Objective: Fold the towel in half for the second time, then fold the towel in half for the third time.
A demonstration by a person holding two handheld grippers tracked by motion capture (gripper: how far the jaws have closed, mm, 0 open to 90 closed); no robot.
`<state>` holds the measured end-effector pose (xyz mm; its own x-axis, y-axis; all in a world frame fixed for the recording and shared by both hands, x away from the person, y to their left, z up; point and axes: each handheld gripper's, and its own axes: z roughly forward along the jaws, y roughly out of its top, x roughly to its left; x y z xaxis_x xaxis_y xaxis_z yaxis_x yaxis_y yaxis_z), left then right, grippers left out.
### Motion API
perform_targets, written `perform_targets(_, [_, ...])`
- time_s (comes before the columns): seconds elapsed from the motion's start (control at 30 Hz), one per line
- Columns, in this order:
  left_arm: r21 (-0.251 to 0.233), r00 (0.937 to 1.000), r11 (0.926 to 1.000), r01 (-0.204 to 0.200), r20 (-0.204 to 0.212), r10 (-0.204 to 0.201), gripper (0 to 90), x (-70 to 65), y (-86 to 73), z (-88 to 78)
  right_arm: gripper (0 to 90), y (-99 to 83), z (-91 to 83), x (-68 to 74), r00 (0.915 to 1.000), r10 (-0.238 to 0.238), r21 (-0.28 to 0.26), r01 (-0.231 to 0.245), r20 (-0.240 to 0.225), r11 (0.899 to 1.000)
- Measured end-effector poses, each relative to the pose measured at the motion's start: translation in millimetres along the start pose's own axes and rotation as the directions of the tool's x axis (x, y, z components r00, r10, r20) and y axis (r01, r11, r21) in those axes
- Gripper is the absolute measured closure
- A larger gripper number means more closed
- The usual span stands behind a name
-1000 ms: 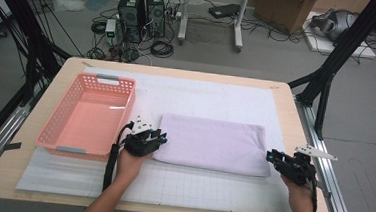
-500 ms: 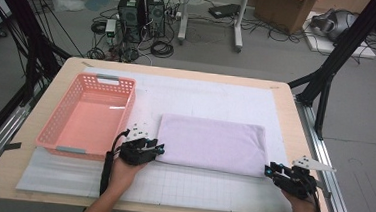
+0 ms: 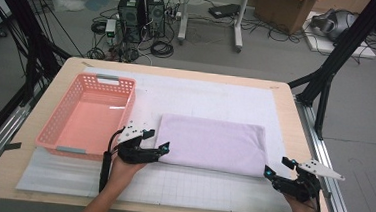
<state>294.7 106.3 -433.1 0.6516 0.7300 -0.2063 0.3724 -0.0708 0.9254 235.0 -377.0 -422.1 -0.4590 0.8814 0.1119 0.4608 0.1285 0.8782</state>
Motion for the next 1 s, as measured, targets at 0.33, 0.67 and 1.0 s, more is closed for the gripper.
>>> perform_targets(0.33, [-0.004,0.9999,0.9999,-0.015,-0.005,0.015,18.8,-3.4,-0.7,-4.3,17.3,1.3,6.1,1.7,1.0,-0.003,0.007,0.003,-0.006,1.0])
perform_targets(0.67, [0.022,0.9997,0.9996,-0.018,-0.013,0.018,21.8,-2.5,-3.2,-0.3,17.3,-1.0,7.4,-0.5,0.9999,0.01,0.016,-0.01,-0.005,1.0])
perform_targets(1.0, [0.029,0.9997,0.9995,-0.011,-0.022,0.011,24.5,-4.0,-3.5,2.1,17.3,-1.9,6.3,-1.7,0.9999,0.017,0.019,-0.017,-0.001,1.0])
